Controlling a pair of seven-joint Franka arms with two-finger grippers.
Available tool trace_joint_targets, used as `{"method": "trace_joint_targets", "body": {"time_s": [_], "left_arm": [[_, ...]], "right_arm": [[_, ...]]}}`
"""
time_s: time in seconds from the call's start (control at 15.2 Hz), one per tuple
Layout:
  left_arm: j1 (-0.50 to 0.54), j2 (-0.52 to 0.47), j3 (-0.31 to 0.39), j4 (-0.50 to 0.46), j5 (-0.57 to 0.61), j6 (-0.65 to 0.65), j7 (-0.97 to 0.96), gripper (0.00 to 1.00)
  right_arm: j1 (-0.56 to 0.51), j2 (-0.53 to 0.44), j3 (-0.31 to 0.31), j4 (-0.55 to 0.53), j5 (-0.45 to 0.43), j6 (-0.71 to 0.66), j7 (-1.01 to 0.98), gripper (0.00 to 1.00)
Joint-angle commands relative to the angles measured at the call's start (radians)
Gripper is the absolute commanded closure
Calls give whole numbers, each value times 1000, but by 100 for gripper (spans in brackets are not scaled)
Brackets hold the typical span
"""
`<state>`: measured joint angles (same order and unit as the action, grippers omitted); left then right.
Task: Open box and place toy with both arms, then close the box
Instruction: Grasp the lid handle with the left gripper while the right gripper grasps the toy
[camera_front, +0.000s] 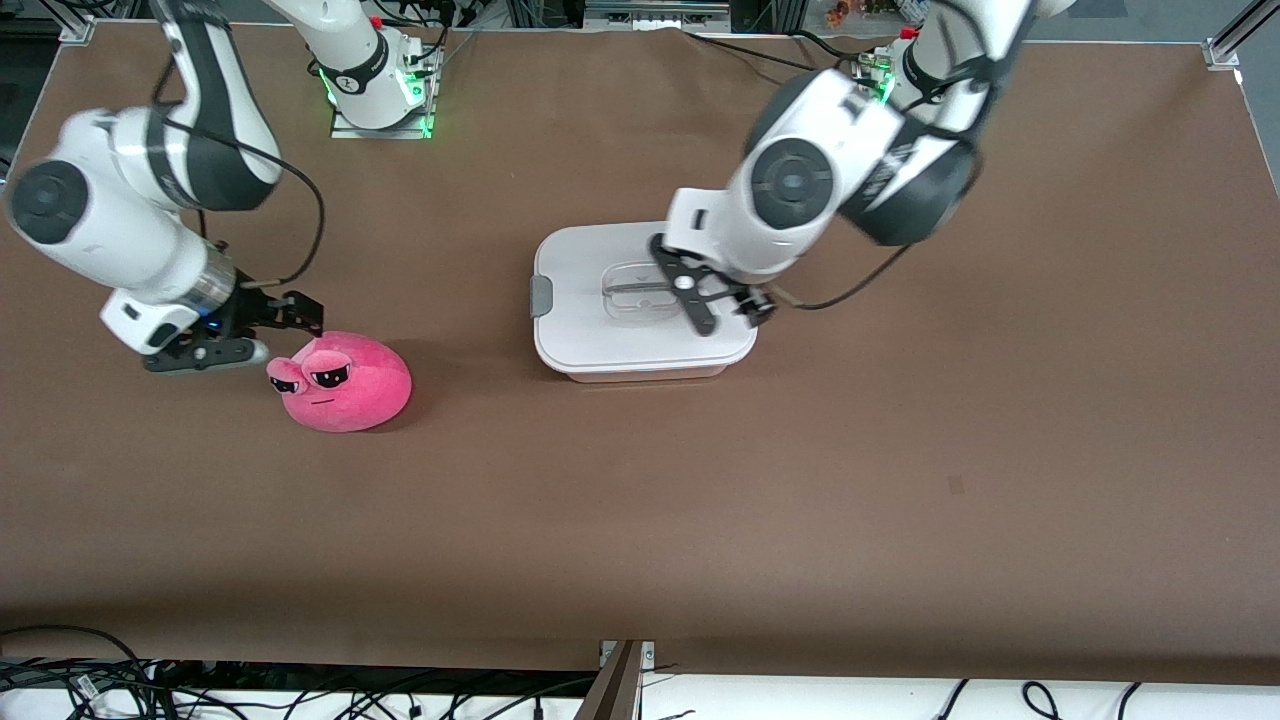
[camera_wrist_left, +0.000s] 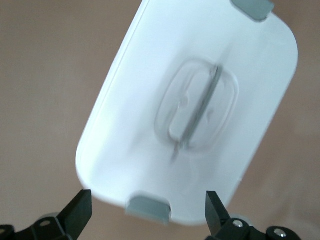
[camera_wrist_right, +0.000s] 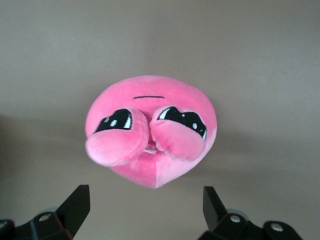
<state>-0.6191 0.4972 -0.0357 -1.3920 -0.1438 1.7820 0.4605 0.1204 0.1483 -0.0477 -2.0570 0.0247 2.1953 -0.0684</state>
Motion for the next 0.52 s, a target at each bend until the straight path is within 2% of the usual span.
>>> {"method": "trace_joint_targets", "body": {"time_s": [0.0, 0.13, 0.46], "left_arm": [[-85, 78, 16, 35, 79, 120, 59, 0], [-120, 96, 17, -1, 82, 174, 61, 0], [-143, 86, 16, -41, 124, 172, 90, 0]], "right_arm": [[1, 5, 5, -38, 1, 52, 18, 0], [1, 16, 8, -38, 1, 60, 18, 0], [1, 46, 18, -38, 1, 96, 19, 0]]}}
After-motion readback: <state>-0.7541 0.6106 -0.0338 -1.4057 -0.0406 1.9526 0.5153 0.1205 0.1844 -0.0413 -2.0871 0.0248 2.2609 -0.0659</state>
